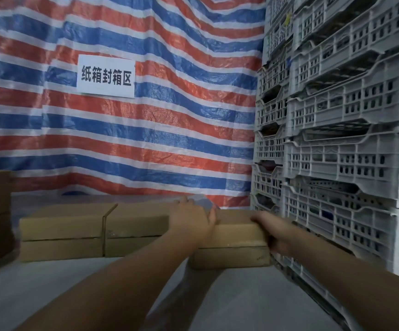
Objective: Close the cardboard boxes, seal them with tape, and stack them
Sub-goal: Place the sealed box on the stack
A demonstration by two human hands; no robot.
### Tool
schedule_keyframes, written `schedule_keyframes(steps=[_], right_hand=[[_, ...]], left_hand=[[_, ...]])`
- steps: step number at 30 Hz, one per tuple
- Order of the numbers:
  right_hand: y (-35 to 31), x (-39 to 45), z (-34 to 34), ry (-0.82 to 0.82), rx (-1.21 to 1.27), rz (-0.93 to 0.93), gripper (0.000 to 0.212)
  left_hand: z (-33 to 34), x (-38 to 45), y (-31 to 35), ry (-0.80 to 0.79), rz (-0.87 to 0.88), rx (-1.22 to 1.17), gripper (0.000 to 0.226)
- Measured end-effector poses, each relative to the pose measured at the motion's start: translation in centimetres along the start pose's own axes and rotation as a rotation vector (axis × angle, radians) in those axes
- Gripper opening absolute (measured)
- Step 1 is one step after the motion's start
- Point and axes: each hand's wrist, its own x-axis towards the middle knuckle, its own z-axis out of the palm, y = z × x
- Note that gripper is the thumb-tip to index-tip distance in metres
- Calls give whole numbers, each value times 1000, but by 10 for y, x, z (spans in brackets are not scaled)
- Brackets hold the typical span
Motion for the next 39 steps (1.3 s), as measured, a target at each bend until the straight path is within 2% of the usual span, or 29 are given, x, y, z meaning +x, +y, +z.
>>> schedule_keyframes(steps=[2, 5, 10, 13, 16, 21, 24, 26, 29, 32, 36, 39], right_hand=[[2, 10, 9, 21, 19, -36, 29], [2, 23, 20, 67, -40, -79, 43], [-1, 42, 30, 85, -142, -104, 54], [-5, 44, 35, 119, -189, -113, 57], [-7, 44, 36, 143, -269, -101, 63], [-16, 24, 28, 193, -343, -146, 69], [-34, -1, 18, 209, -413, -210, 63], [-51, -24, 16, 216, -457, -244, 57], [-81, -64, 23, 165, -488, -324, 46], [-112, -111, 42, 158, -480, -435, 44], [-143, -183, 70, 238, -566, -590, 32], [-145, -232, 91, 283, -543, -688, 30]], left_hand=[[3, 12, -6, 6, -11, 55, 66], [8, 22, -13, -38, -19, 113, 66], [12, 36, -21, -91, -34, 59, 46], [15, 39, -24, -156, -27, 66, 65], [15, 41, -25, -183, -41, 56, 60], [2, 28, -35, -82, -92, -62, 52], [-25, 11, -55, -66, -76, -62, 30], [-55, -8, -66, -11, -92, -75, 23], [-107, -43, -79, 87, -99, -106, 23], [-158, -80, -89, 140, -77, -100, 22], [-217, -136, -100, 239, -27, -121, 22], [-243, -184, -112, 282, -10, -153, 18]])
